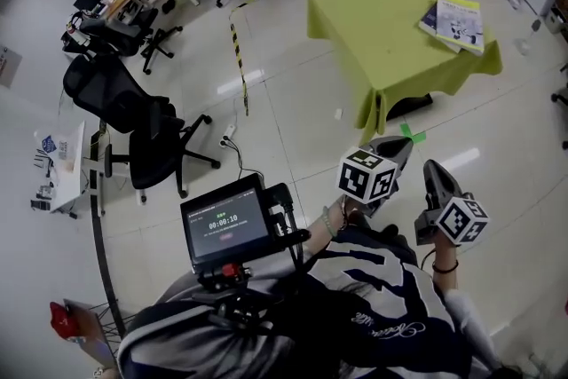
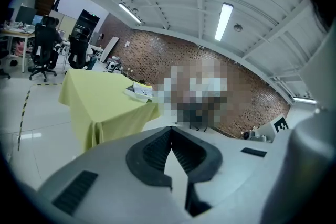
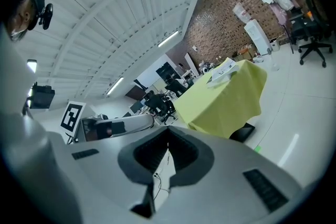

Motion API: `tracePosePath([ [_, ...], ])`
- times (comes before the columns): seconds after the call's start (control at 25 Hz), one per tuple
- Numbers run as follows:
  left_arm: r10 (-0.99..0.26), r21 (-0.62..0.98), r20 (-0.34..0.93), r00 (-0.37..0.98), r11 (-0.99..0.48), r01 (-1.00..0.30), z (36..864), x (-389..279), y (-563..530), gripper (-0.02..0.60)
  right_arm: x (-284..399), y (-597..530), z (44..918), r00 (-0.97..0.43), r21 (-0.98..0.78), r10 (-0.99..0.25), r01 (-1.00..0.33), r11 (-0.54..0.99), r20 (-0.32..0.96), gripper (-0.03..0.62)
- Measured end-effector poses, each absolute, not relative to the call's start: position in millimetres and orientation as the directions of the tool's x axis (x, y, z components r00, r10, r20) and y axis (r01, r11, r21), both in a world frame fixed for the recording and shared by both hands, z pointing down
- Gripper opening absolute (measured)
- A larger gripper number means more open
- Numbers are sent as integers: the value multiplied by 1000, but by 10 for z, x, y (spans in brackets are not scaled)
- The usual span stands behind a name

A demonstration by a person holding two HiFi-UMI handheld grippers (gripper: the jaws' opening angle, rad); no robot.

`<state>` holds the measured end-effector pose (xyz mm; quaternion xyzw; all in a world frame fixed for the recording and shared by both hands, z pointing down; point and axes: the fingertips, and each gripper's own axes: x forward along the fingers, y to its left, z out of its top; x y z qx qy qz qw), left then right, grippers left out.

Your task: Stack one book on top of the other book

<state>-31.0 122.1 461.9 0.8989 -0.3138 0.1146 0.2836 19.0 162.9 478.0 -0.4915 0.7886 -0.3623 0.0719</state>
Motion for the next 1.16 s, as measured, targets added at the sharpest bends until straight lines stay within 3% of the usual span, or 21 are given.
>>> tracePosePath([
  [1.16, -442, 443, 374, 815, -687, -576, 4622, -339, 1094, 5, 150, 1582, 4686, -427, -613, -868, -765, 197, 253, -3],
])
